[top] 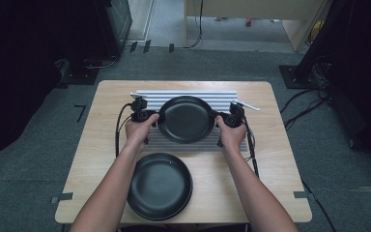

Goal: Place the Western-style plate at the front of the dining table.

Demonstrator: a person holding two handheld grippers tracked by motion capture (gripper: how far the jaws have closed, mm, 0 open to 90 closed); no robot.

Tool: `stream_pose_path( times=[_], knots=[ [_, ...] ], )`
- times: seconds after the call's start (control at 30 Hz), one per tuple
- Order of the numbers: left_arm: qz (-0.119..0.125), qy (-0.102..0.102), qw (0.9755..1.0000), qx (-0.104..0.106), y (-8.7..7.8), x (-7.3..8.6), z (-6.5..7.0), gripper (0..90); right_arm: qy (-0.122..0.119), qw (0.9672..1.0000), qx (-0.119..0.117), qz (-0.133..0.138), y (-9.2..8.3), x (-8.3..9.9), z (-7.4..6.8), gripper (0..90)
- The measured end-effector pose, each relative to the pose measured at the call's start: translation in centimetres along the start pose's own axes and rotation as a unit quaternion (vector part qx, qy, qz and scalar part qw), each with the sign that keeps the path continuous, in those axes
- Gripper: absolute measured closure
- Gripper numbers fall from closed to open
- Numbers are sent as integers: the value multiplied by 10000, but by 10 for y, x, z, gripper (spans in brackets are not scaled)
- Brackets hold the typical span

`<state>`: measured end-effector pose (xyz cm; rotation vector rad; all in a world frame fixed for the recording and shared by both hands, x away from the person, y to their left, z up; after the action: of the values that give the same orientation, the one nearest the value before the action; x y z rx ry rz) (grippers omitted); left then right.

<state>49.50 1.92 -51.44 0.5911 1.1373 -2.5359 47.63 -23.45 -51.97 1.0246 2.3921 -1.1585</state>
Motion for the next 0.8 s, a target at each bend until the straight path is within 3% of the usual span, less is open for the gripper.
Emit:
stream_pose_path(
  times=[0.17, 0.2, 0.33, 0.5, 0.67, 0.8],
  knots=[
    [-59, -10, 9998, -169, 11, -4, -3, 755, 183, 9998, 48, -88, 17, -1, 11, 843],
    [-94, -129, 9997, -184, 19, -5, -7, 754, 167, 9997, 150, -59, 22, -3, 15, 841],
    [-127, -255, 9995, -157, 28, -6, -12, 752, 117, 9996, 245, 54, 29, -8, 17, 840],
    [-228, -195, 9994, -191, 38, -7, -10, 754, 253, 9991, 335, 54, 35, -9, 28, 836],
    [-253, -254, 9986, -376, 43, -4, -14, 749, 34, 9988, 457, 179, 41, -6, 31, 826],
    [-216, -198, 9991, -309, 42, -3, -17, 745, -21, 9987, 450, 226, 42, -5, 29, 828]
  ],
)
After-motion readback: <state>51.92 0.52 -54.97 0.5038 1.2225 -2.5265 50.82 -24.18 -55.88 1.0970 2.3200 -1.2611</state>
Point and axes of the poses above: each handheld gripper's, and its own axes: y roughly forward along the jaws, x roughly out of its underside, z roughly to its right, the point moved 7 cm from there along y, roughly forward along the jaws, and after that the axes turned 5 degrees about x, right-handed, at the moved point
